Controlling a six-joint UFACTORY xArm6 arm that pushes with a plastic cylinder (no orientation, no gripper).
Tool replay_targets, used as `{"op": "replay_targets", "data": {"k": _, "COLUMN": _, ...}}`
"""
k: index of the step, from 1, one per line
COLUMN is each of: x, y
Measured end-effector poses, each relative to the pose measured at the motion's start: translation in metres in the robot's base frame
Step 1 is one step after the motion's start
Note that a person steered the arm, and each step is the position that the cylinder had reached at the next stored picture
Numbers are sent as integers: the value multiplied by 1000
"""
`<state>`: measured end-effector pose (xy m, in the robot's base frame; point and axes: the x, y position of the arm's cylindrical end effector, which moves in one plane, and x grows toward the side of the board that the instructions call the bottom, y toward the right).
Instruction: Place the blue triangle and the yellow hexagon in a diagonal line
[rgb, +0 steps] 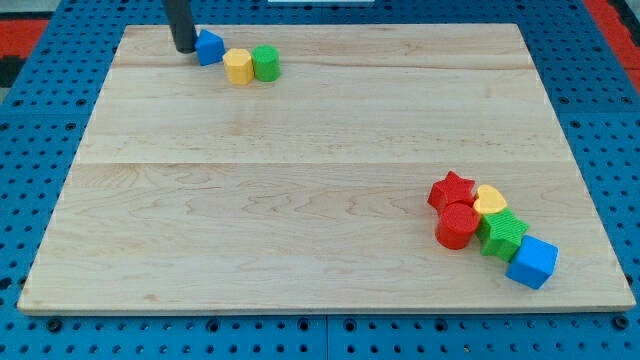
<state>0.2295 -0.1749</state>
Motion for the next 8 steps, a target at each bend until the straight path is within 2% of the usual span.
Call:
{"op": "replay_targets", "data": {"k": 1, "x": -37, "y": -9}}
{"op": "replay_targets", "data": {"k": 3, "x": 25, "y": 71}}
{"op": "replay_targets", "data": {"k": 4, "x": 41, "y": 89}}
{"op": "replay_targets", "data": {"k": 5, "x": 53, "y": 91}}
{"op": "replay_targets", "data": {"k": 7, "x": 61, "y": 59}}
{"op": "replay_targets", "data": {"k": 8, "x": 90, "y": 59}}
